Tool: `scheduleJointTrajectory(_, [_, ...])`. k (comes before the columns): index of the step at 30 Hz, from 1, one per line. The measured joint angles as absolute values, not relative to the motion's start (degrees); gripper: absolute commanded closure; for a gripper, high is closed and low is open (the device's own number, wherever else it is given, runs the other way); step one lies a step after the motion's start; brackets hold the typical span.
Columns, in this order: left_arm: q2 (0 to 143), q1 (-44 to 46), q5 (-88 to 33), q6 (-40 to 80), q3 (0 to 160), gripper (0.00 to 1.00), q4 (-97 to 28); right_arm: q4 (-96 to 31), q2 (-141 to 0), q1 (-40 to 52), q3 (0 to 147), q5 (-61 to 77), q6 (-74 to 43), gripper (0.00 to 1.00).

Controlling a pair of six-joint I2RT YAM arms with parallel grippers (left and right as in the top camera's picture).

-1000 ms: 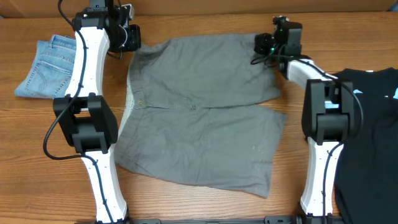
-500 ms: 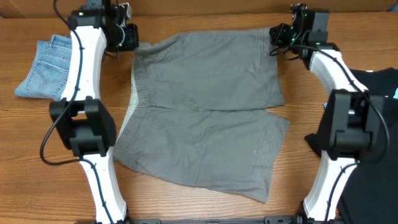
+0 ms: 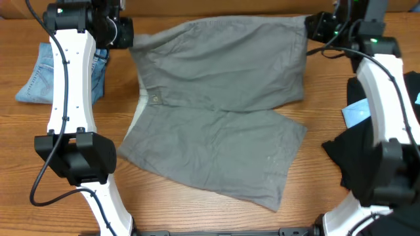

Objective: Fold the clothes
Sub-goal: 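Lift the waistband with both grippers and fold it down toward the leg hems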

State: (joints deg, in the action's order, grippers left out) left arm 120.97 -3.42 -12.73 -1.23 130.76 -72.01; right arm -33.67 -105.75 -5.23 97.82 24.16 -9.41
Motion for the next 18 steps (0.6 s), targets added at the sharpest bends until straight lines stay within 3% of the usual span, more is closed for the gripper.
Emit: scheduleJointTrajectory(18, [120.97,-3.81,-10.44,-6.70,130.80,0.96,-91.09,-69.84,-96.79,-5.23,97.86,21.56,-3.60,0.96])
